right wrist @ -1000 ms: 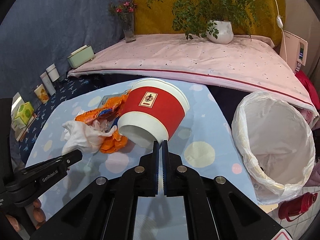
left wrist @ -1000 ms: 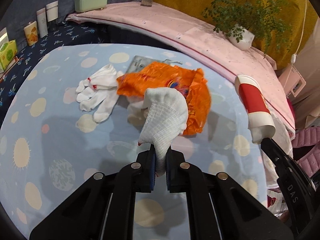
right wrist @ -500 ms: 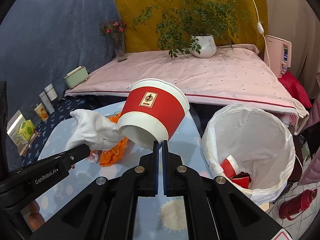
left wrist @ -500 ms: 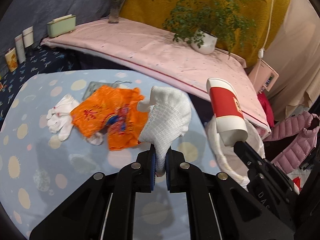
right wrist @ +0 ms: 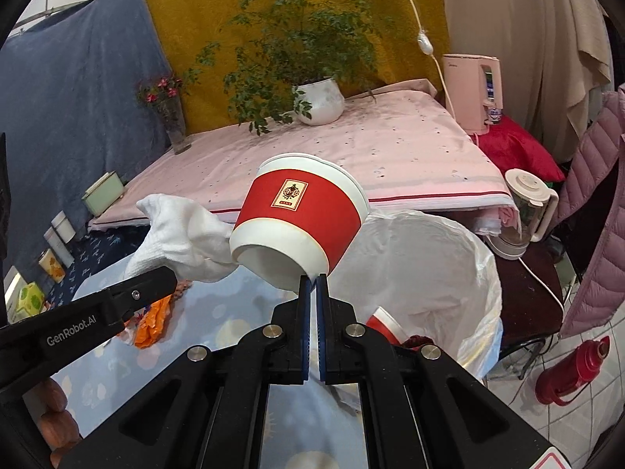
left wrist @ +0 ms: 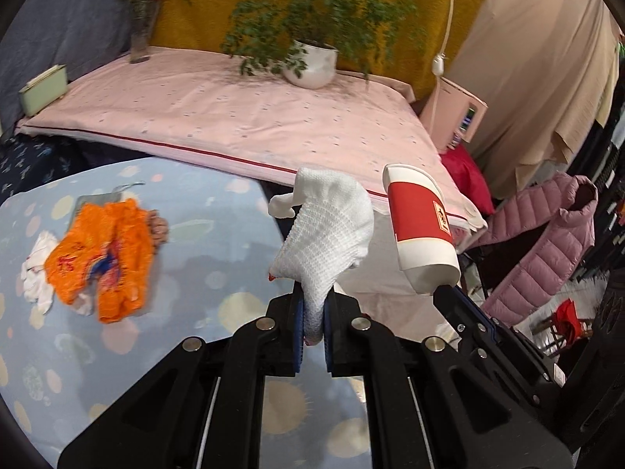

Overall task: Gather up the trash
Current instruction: 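Lift the glove and red cup and carry both toward the bin, then open both tools over the bin to drop the glove and red cup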

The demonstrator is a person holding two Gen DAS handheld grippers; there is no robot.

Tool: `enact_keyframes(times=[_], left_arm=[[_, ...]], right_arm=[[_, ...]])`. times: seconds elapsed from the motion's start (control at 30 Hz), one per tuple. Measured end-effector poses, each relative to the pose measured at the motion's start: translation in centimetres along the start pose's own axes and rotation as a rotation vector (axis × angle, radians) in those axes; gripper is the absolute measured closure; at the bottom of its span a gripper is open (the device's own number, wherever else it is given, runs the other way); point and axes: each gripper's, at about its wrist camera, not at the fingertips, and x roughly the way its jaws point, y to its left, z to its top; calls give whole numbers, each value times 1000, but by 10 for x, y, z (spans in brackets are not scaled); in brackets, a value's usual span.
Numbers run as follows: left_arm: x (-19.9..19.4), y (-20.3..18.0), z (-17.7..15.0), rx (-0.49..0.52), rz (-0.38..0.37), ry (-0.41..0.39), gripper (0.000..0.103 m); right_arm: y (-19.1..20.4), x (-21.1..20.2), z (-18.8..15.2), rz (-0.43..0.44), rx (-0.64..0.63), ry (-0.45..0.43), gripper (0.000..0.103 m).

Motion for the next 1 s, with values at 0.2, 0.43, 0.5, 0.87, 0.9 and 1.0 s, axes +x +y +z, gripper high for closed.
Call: enact_keyframes(times=[0.2, 0.43, 0.5, 0.87, 0.9, 1.0], left_arm=[[25, -35, 3, 44, -43, 35, 96], [41, -52, 6, 33, -51, 41, 60], [40, -51, 6, 31, -28, 22, 53], [44, -38, 1, 33, 42, 32, 47], [44, -36, 0, 32, 51, 31, 45], [43, -32, -2, 30, 68, 27, 42]], right_arm=[[-42, 4, -1, -42, 62, 10, 100], [-68, 13, -4, -67, 105, 30, 100], [-70, 16, -6, -66, 111, 35, 100], [-68, 37, -10, -53, 108, 79, 98], [-66, 39, -11, -54, 105, 87, 94], [-62, 42, -14, -51, 96, 94, 89]])
